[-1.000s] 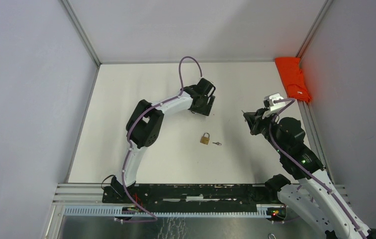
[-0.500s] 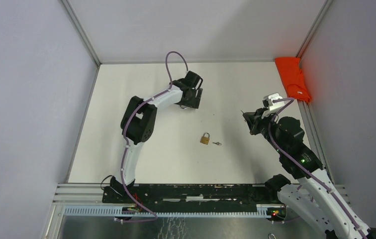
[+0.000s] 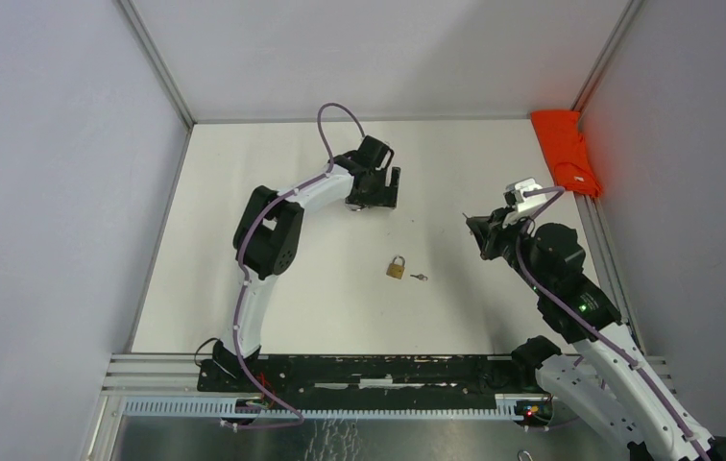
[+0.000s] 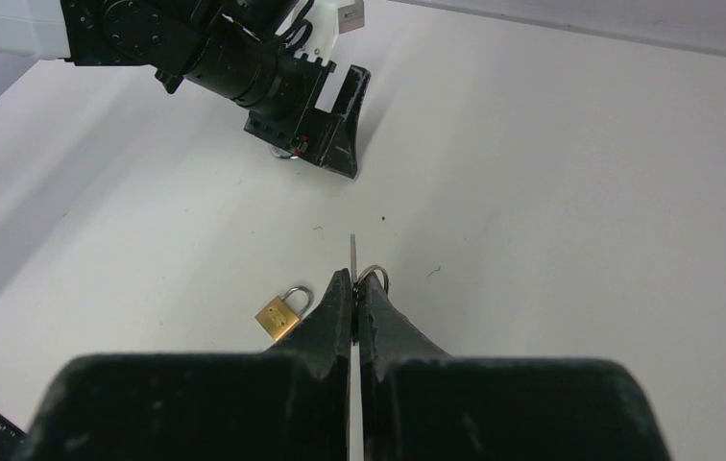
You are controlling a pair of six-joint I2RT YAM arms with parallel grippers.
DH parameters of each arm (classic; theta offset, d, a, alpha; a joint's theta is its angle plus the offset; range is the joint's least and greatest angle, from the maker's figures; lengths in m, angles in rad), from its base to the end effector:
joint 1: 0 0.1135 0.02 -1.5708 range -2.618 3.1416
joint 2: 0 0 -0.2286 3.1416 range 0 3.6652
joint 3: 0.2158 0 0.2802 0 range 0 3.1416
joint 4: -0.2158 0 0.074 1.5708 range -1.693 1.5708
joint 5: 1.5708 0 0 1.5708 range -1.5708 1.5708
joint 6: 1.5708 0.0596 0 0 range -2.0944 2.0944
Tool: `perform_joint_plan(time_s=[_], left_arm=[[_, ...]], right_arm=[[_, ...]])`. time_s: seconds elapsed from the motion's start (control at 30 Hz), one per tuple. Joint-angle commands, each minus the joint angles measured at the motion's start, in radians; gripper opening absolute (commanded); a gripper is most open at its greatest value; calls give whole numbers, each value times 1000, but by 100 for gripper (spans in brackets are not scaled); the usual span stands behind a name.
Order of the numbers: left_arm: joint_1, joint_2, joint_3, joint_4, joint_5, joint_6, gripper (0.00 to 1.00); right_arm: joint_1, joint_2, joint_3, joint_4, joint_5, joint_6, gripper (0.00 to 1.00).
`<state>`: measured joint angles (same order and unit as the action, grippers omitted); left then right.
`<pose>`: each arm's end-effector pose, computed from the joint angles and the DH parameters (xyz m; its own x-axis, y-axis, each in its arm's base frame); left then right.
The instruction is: Unlock with the key
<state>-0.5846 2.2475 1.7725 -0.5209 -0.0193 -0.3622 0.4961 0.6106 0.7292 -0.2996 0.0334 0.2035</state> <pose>0.4231 -0.2786 0.1078 -0.8469 0.1356 -0.5142 0.2598 0.9492 -0.1775 0.2021 0.1071 0.3125 -0.2454 0.0969 -0.9646 -0.4056 0.8935 0.1929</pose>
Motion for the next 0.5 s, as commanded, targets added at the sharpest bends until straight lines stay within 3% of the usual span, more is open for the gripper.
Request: perform_joint_plan(time_s=[0.0, 0.2, 0.47], left_arm=[[-3, -31, 6, 19, -41, -133, 90], [-4, -7, -2, 26, -94, -248, 89], [-17, 49, 72, -48, -212, -282, 83]], right_arm=[[-2, -16, 20, 49, -6, -19, 0], [-2, -28, 5, 52, -9, -38, 0], [-2, -67, -11, 54, 3, -72, 0]])
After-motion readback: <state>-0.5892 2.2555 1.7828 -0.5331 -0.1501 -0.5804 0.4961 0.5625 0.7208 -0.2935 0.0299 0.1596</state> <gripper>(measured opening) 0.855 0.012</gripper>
